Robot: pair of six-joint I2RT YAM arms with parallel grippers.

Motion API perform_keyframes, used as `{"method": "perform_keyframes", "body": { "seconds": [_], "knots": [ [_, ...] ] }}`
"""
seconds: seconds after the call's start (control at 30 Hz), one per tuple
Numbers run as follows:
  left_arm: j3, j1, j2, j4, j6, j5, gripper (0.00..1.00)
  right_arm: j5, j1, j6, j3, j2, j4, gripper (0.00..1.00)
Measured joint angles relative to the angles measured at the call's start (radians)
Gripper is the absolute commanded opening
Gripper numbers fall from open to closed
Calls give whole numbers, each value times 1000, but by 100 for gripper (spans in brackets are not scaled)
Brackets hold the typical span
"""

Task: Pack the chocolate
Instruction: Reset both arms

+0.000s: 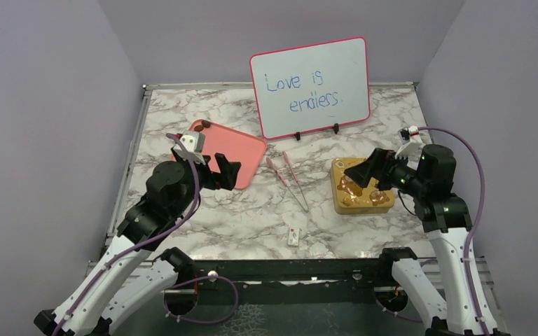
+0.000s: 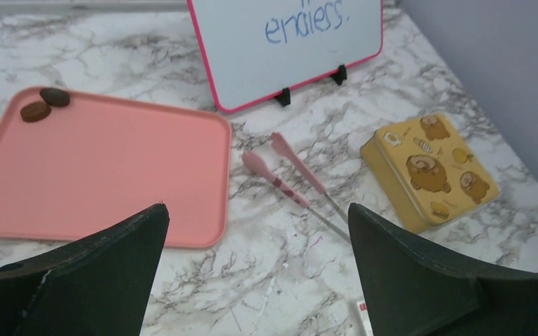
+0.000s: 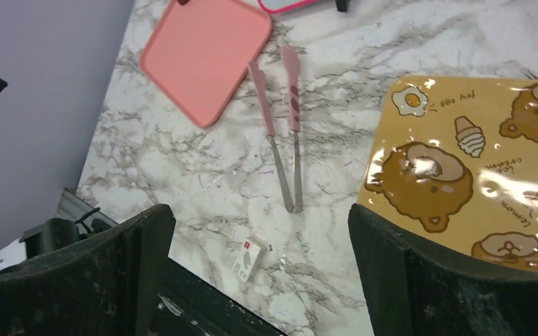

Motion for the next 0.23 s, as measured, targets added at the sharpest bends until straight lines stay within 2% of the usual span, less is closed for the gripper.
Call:
{"method": "perform_keyframes", "body": {
  "seconds": [0.23],
  "knots": [
    [73,0,-8,18,-5,2,99,-57,0,24,17,-64,-3,100]
  ]
}}
